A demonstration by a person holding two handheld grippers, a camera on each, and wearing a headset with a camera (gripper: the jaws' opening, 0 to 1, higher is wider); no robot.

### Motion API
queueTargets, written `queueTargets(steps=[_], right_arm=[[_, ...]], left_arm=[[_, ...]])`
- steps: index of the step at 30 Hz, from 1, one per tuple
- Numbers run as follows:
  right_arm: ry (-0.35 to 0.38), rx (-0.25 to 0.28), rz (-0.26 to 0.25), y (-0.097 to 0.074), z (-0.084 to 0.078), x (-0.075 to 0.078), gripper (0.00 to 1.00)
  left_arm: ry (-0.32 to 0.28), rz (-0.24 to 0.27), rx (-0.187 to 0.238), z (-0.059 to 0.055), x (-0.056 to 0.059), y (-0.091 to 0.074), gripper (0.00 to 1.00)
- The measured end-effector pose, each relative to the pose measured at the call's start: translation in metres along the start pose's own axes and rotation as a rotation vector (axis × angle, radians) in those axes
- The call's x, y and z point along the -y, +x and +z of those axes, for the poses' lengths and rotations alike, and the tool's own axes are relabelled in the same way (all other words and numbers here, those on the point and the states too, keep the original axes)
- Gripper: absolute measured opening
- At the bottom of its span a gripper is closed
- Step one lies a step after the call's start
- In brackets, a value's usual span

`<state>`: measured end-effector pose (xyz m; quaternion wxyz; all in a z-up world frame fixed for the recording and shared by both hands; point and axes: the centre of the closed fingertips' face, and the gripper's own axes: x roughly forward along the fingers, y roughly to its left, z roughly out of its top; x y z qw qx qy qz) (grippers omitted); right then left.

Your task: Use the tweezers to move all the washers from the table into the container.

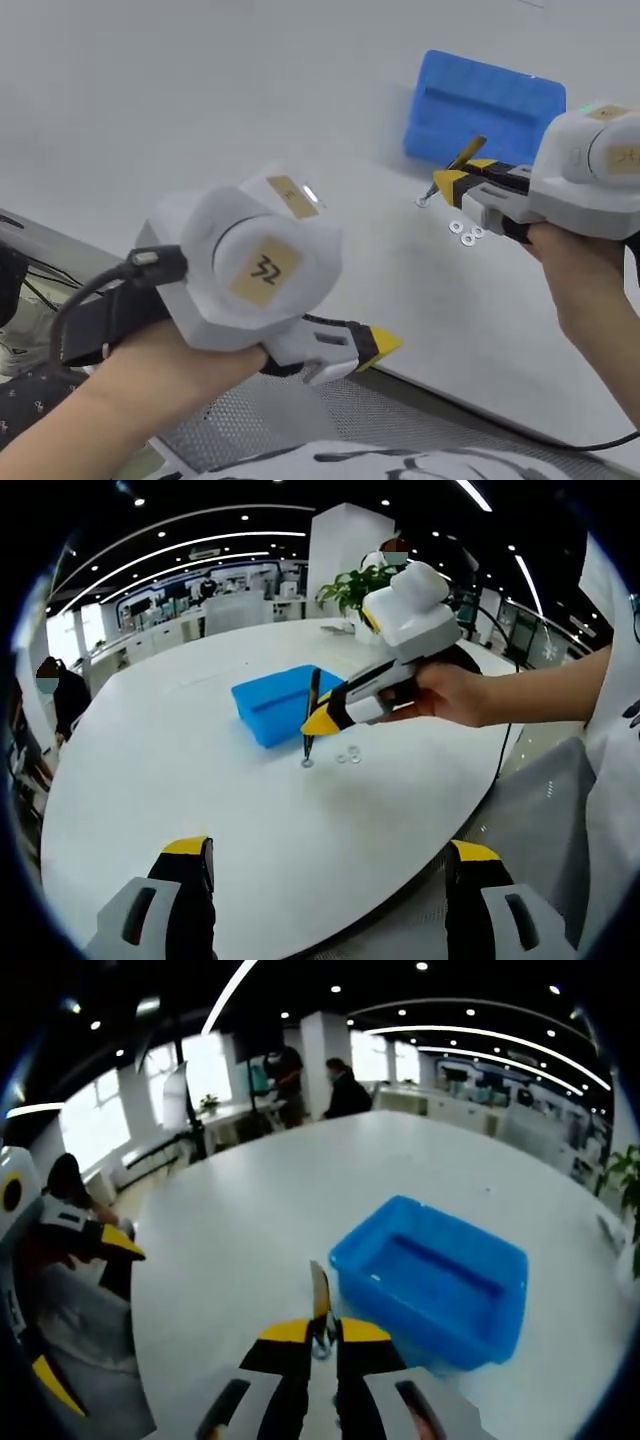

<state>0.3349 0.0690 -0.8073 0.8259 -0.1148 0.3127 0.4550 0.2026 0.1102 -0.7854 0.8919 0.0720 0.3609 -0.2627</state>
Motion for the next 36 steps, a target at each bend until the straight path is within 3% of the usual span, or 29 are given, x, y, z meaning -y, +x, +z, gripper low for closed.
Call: queueTargets(steps=[6, 27, 36], right_arm=[[0.028, 0.004, 0.001, 0.0014, -0.0013, -0.0005, 0.05], [-0.036, 0.007, -0.008, 0.0040, -0.0032, -0.0018, 0.04], [0.027, -0.001, -0.006, 0.0043, -0.0020, 0.0011, 0.03]], left_arm=[[0.008, 0.000, -0.011, -0.0023, -0.0002, 0.0011, 0.99], [0.026, -0.012, -0.028, -0.0050, 0.0021, 0.0037, 0.99], [0.036, -0.004, -0.030, -0.0055, 0.0013, 0.0017, 0.99]])
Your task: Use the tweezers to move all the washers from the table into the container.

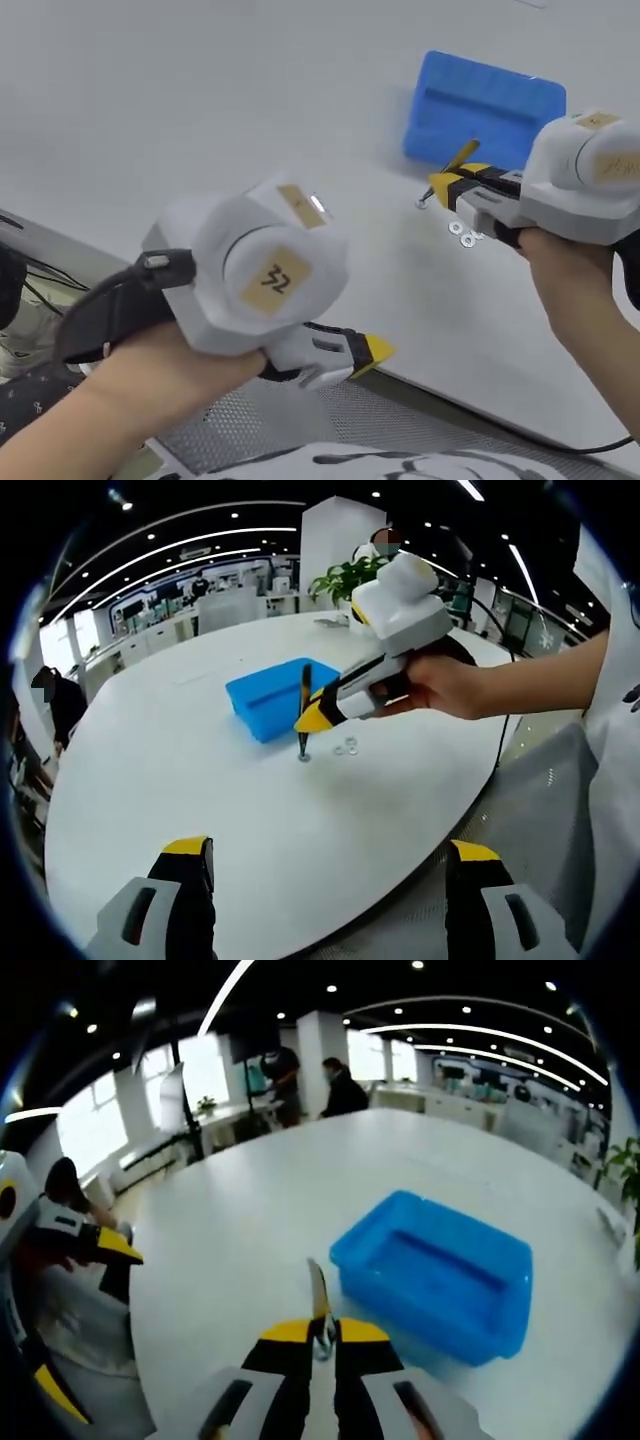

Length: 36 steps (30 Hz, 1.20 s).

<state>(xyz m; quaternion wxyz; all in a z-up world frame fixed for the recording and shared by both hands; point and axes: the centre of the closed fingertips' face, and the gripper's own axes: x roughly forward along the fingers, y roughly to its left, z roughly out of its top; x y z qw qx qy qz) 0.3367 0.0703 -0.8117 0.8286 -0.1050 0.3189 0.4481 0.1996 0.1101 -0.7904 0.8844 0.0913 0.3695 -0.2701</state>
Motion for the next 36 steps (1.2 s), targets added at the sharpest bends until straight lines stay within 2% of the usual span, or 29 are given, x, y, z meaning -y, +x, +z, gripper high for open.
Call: queueTargets(steps=[2, 4, 12, 18, 24, 30, 36], right_arm=[[0.068, -0.002, 0.018, -0.001, 0.000, -0.002, 0.03], [0.091, 0.028, 0.024, -0.004, 0.005, -0.001, 0.03], [0.044, 0.081, 0.029, -0.022, 0.030, -0.006, 0.03], [-0.042, 0.112, -0.011, -0.031, 0.049, 0.002, 0.03], [-0.055, 0.153, -0.036, -0.031, 0.066, 0.015, 0.04], [-0.038, 0.180, -0.064, -0.018, 0.076, 0.036, 0.04], [-0.043, 0.156, -0.095, -0.004, 0.070, 0.048, 0.04]], left_arm=[[-0.001, 0.003, 0.004, 0.001, 0.000, -0.001, 0.99], [0.005, 0.007, 0.003, 0.000, -0.001, -0.001, 0.99], [0.002, 0.003, 0.004, 0.001, -0.002, 0.000, 0.99], [0.006, -0.002, 0.004, 0.002, -0.002, 0.001, 0.99], [0.016, -0.003, -0.006, 0.002, -0.003, 0.001, 0.99], [0.016, -0.013, -0.008, 0.001, 0.001, 0.002, 0.99], [0.011, -0.006, -0.011, -0.001, -0.001, 0.003, 0.99]])
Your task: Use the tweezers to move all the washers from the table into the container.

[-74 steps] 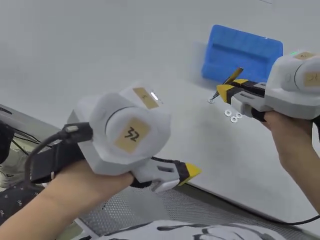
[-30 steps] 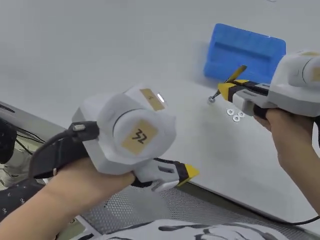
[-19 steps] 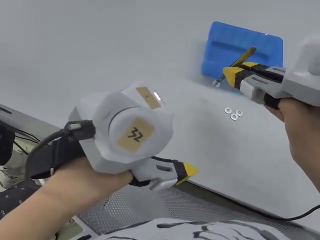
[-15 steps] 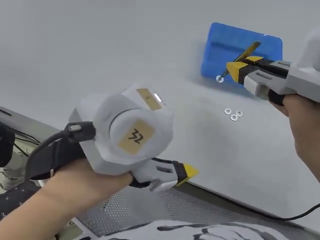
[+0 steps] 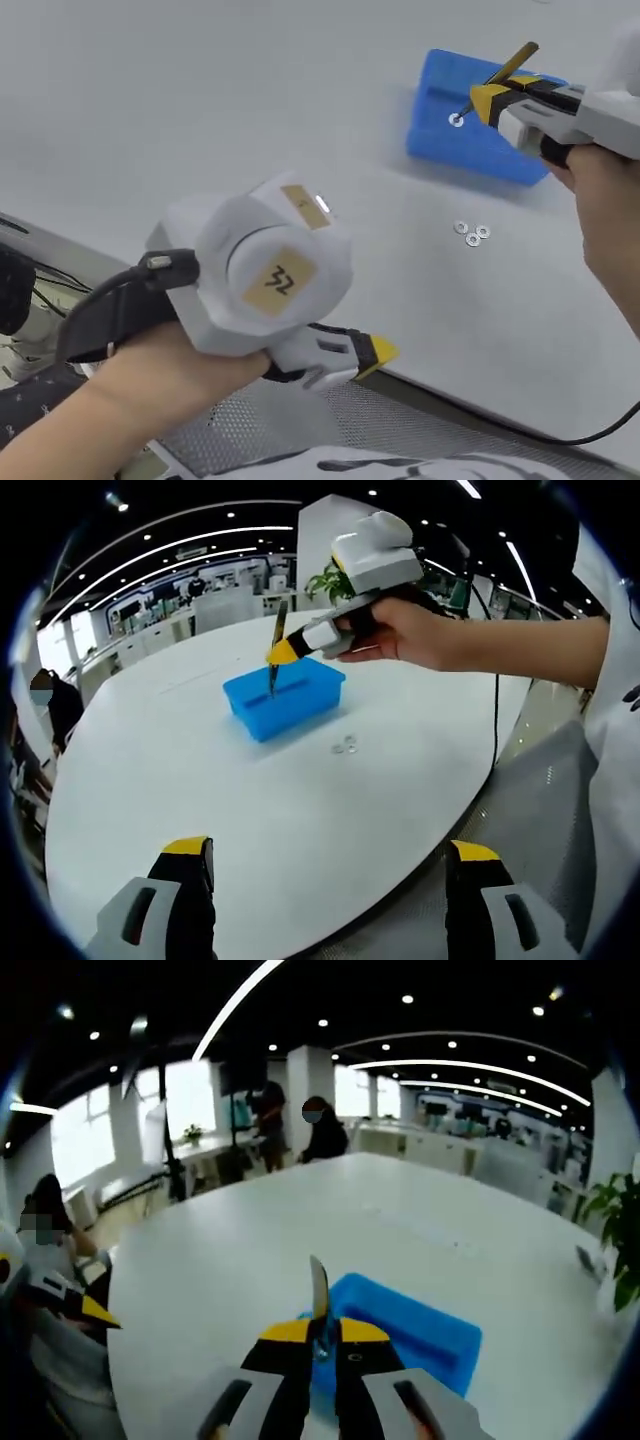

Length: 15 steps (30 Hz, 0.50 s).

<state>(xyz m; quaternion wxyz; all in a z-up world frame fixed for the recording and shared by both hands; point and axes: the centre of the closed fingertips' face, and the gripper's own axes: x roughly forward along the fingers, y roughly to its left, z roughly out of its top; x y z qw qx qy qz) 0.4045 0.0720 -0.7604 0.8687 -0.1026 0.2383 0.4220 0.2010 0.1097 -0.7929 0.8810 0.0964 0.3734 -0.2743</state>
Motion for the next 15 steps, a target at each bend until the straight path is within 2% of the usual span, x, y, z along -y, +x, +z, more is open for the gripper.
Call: queueTargets(steps=[4, 6, 9, 15], right_arm=[[0.014, -0.026, -0.007, 0.015, -0.015, 0.006, 0.04], [0.022, -0.038, -0.012, 0.015, -0.018, 0.006, 0.04], [0.026, -0.054, -0.011, 0.026, -0.028, 0.009, 0.04], [0.013, -0.072, -0.020, 0.031, -0.033, 0.011, 0.04]], left_arm=[[-0.002, 0.004, -0.004, -0.001, 0.000, -0.001, 0.99], [-0.001, 0.002, -0.008, -0.001, 0.001, 0.000, 0.99], [0.004, 0.002, -0.013, -0.002, 0.001, 0.000, 0.99], [-0.004, -0.002, -0.016, -0.003, 0.001, 0.002, 0.99]])
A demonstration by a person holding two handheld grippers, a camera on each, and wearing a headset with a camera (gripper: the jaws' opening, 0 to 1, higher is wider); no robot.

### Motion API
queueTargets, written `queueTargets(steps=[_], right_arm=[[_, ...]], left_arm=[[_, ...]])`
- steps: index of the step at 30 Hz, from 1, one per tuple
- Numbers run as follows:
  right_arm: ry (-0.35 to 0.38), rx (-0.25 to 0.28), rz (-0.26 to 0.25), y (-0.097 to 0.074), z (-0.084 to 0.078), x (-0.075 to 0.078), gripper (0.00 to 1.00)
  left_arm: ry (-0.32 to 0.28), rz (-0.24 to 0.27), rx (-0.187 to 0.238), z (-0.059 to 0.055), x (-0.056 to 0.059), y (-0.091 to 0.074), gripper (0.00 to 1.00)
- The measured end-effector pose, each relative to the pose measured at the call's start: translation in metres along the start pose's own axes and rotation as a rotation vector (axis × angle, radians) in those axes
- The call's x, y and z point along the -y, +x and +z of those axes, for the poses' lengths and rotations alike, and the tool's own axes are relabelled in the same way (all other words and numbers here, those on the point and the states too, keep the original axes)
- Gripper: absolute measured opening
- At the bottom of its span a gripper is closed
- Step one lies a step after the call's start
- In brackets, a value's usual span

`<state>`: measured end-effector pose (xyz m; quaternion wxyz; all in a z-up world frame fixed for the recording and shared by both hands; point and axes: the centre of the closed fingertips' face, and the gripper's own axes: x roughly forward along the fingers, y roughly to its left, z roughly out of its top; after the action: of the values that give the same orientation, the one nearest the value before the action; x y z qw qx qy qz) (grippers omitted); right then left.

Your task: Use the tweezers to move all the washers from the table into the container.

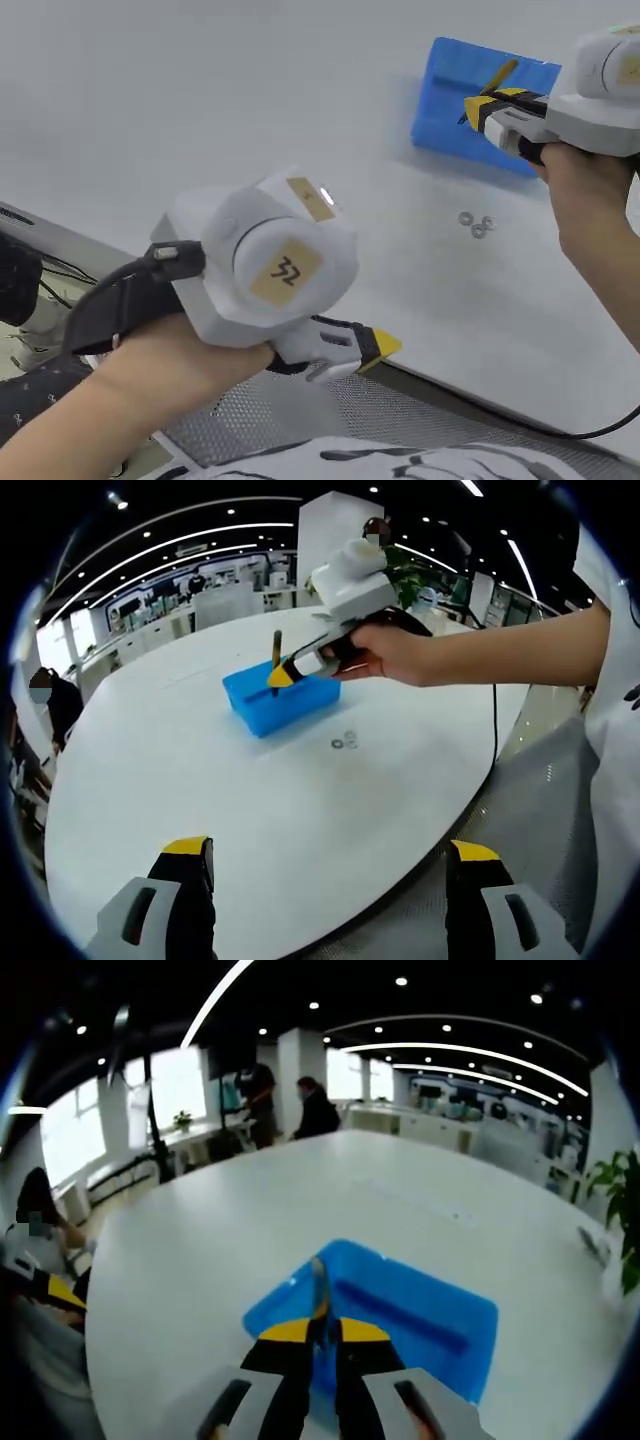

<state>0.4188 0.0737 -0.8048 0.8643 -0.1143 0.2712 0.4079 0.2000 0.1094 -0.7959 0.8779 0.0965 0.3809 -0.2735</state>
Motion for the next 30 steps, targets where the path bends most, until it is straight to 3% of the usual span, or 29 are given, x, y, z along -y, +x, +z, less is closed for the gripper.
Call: queueTargets(steps=[5, 6, 15, 21, 26, 30], right_arm=[[-0.021, -0.018, -0.001, 0.002, -0.008, 0.000, 0.04], [-0.025, -0.002, -0.003, 0.000, -0.005, -0.001, 0.04], [0.005, -0.011, -0.002, -0.002, -0.007, 0.002, 0.05], [0.045, 0.008, 0.011, -0.016, 0.000, 0.000, 0.05], [-0.033, 0.026, 0.009, -0.031, 0.010, -0.004, 0.04], [-0.109, 0.073, 0.019, -0.052, 0.024, -0.014, 0.04]], left_arm=[[0.002, 0.000, -0.004, 0.000, -0.001, 0.001, 0.99], [0.001, -0.001, -0.003, 0.000, 0.000, 0.001, 0.99], [0.001, 0.004, 0.001, 0.001, 0.000, -0.001, 0.99], [0.007, 0.013, 0.008, 0.004, -0.002, -0.002, 0.99], [0.010, 0.014, 0.010, 0.004, -0.001, -0.002, 0.99], [0.015, 0.013, 0.012, 0.005, -0.001, -0.003, 0.99]])
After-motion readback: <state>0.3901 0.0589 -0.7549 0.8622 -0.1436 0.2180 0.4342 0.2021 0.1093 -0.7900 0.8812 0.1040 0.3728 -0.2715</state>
